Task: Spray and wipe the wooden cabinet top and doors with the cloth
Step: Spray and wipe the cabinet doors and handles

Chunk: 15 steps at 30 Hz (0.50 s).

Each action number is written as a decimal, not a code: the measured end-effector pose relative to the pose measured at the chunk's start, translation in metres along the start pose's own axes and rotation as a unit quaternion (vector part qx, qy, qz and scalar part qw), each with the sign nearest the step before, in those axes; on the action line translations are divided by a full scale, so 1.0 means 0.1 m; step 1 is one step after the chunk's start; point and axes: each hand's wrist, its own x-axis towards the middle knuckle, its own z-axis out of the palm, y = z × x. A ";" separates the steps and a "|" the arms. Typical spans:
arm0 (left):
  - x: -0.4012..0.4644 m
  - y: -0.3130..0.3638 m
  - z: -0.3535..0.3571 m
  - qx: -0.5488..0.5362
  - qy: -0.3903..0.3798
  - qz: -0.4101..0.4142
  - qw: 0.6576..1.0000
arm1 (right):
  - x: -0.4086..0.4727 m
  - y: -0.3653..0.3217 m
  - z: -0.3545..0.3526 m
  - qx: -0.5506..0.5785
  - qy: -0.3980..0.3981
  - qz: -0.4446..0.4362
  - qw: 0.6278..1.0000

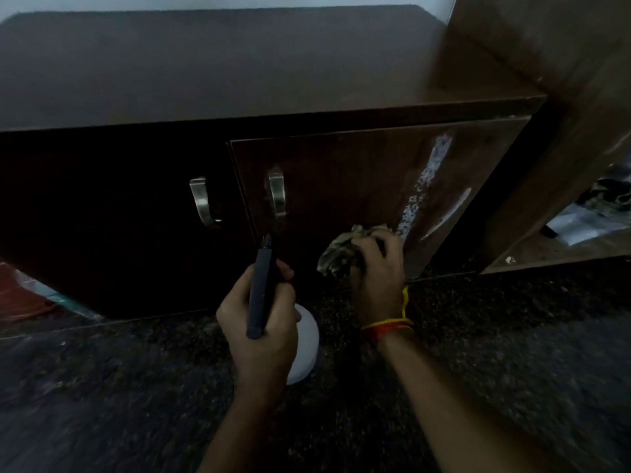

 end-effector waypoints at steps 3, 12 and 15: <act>0.02 -0.05 0.01 0.006 0.000 -0.001 1.000 | 0.11 -0.14 -0.05 0.014 0.077 0.013 0.997; 0.02 -0.14 0.02 -0.001 -0.018 0.004 1.000 | -0.20 0.11 0.28 -0.014 0.007 0.063 0.998; -0.01 -0.15 0.02 0.004 -0.014 -0.003 1.000 | -0.20 0.14 0.27 0.003 0.008 0.067 0.998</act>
